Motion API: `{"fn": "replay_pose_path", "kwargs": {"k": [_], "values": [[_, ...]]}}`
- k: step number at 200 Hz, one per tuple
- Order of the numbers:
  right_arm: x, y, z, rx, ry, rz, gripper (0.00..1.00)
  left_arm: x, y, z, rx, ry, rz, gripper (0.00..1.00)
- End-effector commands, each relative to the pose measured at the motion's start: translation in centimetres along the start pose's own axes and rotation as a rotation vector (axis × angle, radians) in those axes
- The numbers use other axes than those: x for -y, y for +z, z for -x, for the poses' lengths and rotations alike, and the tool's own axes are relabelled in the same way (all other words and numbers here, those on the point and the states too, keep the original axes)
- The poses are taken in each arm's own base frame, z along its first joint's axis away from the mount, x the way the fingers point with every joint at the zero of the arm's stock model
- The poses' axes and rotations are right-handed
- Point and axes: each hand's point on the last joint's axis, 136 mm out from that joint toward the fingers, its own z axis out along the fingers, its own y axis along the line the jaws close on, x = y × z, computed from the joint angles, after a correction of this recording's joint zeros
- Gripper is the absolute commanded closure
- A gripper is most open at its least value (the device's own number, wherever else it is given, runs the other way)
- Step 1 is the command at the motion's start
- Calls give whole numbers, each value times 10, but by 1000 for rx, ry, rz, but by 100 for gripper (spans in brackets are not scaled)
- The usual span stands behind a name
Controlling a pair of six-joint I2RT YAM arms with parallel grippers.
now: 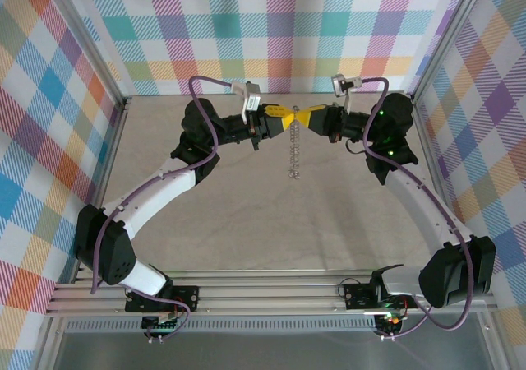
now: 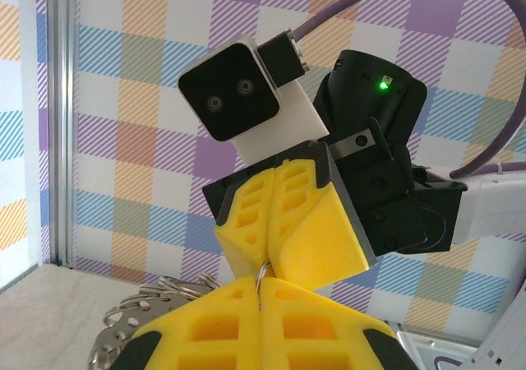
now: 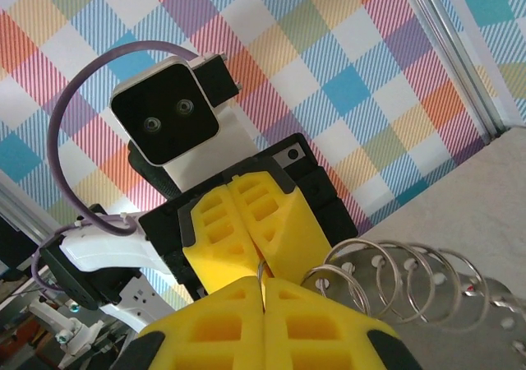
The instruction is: Put the keys on the keyring
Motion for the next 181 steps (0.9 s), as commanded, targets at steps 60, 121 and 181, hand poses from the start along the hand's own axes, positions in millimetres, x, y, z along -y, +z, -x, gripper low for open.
{"fn": "replay_pose_path", "kwargs": {"k": [60,121,181], "values": [[6,3,8,46,-31,-2,100,17,-5,31,58,9,22,76],[0,3,20,95,-82,19,100,-16,-24,51,175,-104,286,36],[-22,-1,40,173,-213,63,100,-32,-29,52,130,-162,400,27]]}}
